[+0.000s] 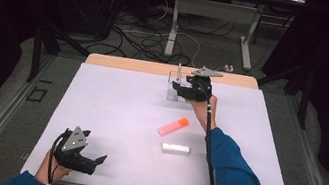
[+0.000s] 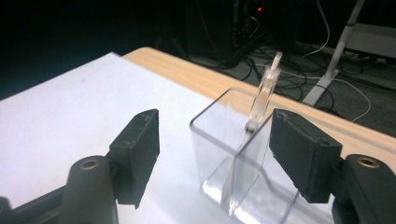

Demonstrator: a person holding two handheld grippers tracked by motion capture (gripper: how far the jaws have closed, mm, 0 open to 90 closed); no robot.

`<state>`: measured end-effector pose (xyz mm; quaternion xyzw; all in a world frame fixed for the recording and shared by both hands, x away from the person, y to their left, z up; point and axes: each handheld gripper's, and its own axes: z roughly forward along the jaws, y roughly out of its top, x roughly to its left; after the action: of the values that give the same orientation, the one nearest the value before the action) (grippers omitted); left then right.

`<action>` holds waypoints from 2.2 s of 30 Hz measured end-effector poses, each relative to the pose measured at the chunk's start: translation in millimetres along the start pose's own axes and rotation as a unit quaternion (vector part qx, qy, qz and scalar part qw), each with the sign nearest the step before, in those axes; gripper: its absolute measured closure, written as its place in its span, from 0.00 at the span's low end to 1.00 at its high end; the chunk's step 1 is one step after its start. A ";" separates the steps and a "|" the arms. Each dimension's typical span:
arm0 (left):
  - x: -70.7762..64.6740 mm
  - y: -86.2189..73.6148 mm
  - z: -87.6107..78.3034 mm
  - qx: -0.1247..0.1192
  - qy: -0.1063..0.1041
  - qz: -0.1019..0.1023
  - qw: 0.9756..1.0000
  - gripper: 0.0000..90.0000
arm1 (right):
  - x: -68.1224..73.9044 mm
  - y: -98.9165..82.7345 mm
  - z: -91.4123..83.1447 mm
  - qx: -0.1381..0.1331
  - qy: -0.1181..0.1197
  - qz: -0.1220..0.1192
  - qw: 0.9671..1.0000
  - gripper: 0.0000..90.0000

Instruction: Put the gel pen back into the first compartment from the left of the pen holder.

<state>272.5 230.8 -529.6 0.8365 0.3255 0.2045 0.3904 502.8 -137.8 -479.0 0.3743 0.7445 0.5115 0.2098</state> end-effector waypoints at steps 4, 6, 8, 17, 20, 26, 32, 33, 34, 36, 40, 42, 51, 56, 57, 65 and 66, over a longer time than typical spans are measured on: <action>-0.4 0.2 0.1 -0.001 0.001 -0.001 1.000 0.00 | 5.3 -5.3 -11.2 0.015 0.020 -0.006 1.000 0.31; -0.1 0.2 0.1 0.000 0.000 0.000 1.000 0.00 | 8.0 -7.7 -16.0 0.020 0.025 -0.013 0.999 0.29; -0.3 0.1 0.1 -0.001 0.001 -0.001 1.000 0.00 | 9.7 -9.9 -20.3 0.025 0.032 -0.016 0.999 0.27; -0.4 0.3 0.0 -0.001 0.001 -0.001 1.000 0.00 | 18.2 -22.9 -42.5 0.041 0.051 -0.025 0.998 0.21; -0.4 0.4 -0.2 0.001 0.003 -0.001 1.000 0.00 | 20.6 -28.9 -48.3 0.046 0.060 -0.032 0.997 0.19; -0.3 0.3 0.1 0.000 0.001 -0.002 1.000 0.00 | 24.8 -39.6 -57.8 0.065 0.072 -0.039 0.994 0.18; -0.5 0.4 -0.2 0.001 0.002 -0.001 1.000 0.00 | 28.0 -49.4 -63.8 0.072 0.082 -0.041 0.993 0.17; -0.3 0.5 -0.3 0.001 0.002 -0.001 1.000 0.00 | 28.5 -50.3 -65.4 0.077 0.086 -0.042 0.992 0.16; -0.3 0.5 -0.3 0.001 0.002 0.000 1.000 0.00 | 29.5 -51.6 -66.6 0.076 0.087 -0.043 0.992 0.16; -0.4 0.4 -0.2 0.001 0.001 0.000 1.000 0.00 | 30.6 -53.1 -69.2 0.083 0.088 -0.046 0.992 0.16; -0.2 0.2 -0.2 -0.002 0.000 -0.001 1.000 0.00 | 31.8 -55.7 -71.8 0.088 0.094 -0.041 0.991 0.12; 0.2 0.2 -0.3 -0.001 0.000 0.001 1.000 0.00 | 32.5 -57.3 -71.9 0.096 0.098 -0.043 0.990 0.09; 0.2 0.2 -0.1 0.000 -0.002 0.000 1.000 0.00 | 34.6 -64.5 -85.6 0.102 0.118 -0.032 0.987 0.01; -0.3 0.3 0.0 -0.001 -0.001 0.000 1.000 0.00 | 37.4 -69.6 -95.9 0.106 0.123 -0.038 0.986 0.00; -0.2 0.3 0.1 0.000 -0.001 -0.001 1.000 0.00 | 37.4 -70.6 -97.8 0.113 0.124 -0.039 0.985 0.00; -0.2 0.8 -0.4 0.007 -0.001 0.002 1.000 0.00 | 41.4 -84.8 -108.3 0.127 0.122 -0.039 0.984 0.00; -0.2 0.7 -0.4 0.006 -0.002 0.002 1.000 0.00 | 41.7 -85.8 -110.8 0.129 0.124 -0.042 0.983 0.00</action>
<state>272.5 230.6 -528.8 0.8398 0.3247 0.2017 0.3856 370.0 -189.5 -511.8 0.3002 0.8395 0.4444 0.0877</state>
